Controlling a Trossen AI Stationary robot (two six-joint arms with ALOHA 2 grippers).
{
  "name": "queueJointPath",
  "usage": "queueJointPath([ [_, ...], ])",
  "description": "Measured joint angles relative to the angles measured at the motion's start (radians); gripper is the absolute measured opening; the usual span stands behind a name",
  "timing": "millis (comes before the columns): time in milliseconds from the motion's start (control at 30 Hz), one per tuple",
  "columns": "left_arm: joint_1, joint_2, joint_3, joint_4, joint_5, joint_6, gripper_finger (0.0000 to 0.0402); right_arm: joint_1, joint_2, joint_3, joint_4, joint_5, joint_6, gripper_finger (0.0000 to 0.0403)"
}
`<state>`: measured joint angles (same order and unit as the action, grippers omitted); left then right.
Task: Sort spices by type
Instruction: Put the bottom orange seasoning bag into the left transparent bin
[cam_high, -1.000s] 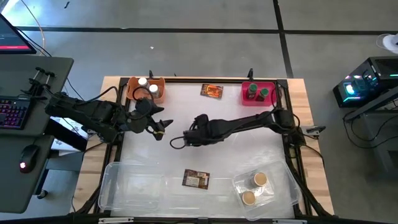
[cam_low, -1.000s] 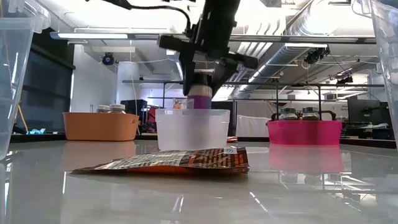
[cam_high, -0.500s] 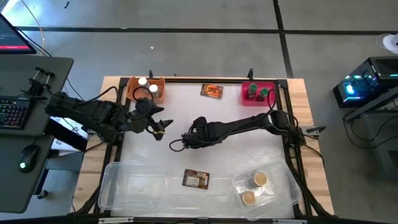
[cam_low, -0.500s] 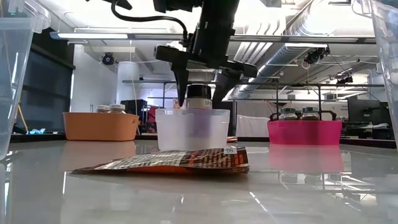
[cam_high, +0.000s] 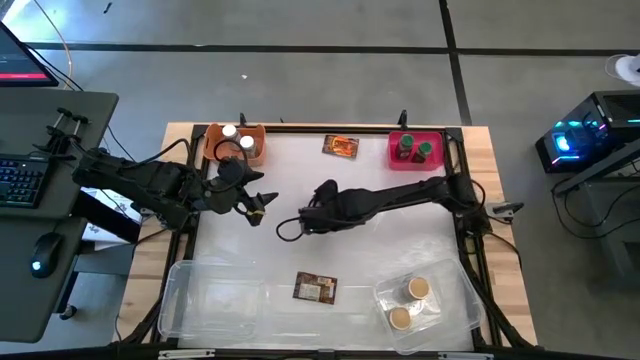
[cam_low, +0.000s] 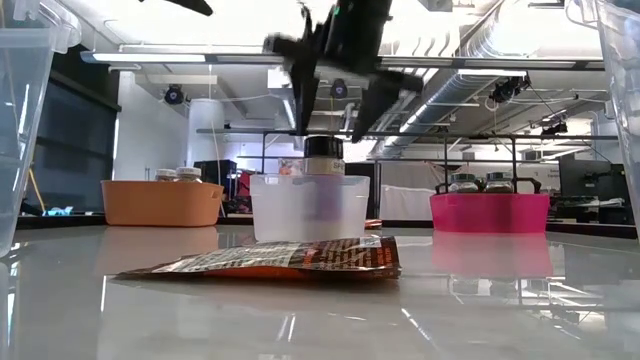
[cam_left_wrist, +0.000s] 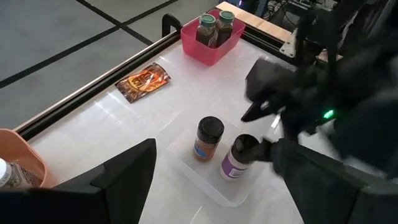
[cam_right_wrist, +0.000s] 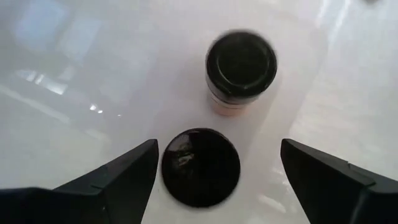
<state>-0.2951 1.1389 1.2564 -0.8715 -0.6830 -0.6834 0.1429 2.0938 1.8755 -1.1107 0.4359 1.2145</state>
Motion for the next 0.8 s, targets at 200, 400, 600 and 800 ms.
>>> queueJointPath([
  [200,0.000,0.000,0.000,-0.001,0.000,0.000,0.0319,0.036,-0.134,0.000,-0.004,-0.002,-0.192,0.0334],
  [400,0.000,0.000,0.000,-0.003,0.026,-0.003,0.0319,0.138,-0.224,0.002,0.030,-0.282,-0.518,0.0334],
  [600,0.000,0.000,0.000,0.000,0.028,-0.022,0.0319,0.303,-0.162,0.002,0.068,-0.501,-0.817,0.0335],
  [800,0.000,0.000,0.000,0.003,0.025,-0.047,0.0319,0.415,-0.027,0.001,0.162,-0.229,-1.311,0.0335],
])
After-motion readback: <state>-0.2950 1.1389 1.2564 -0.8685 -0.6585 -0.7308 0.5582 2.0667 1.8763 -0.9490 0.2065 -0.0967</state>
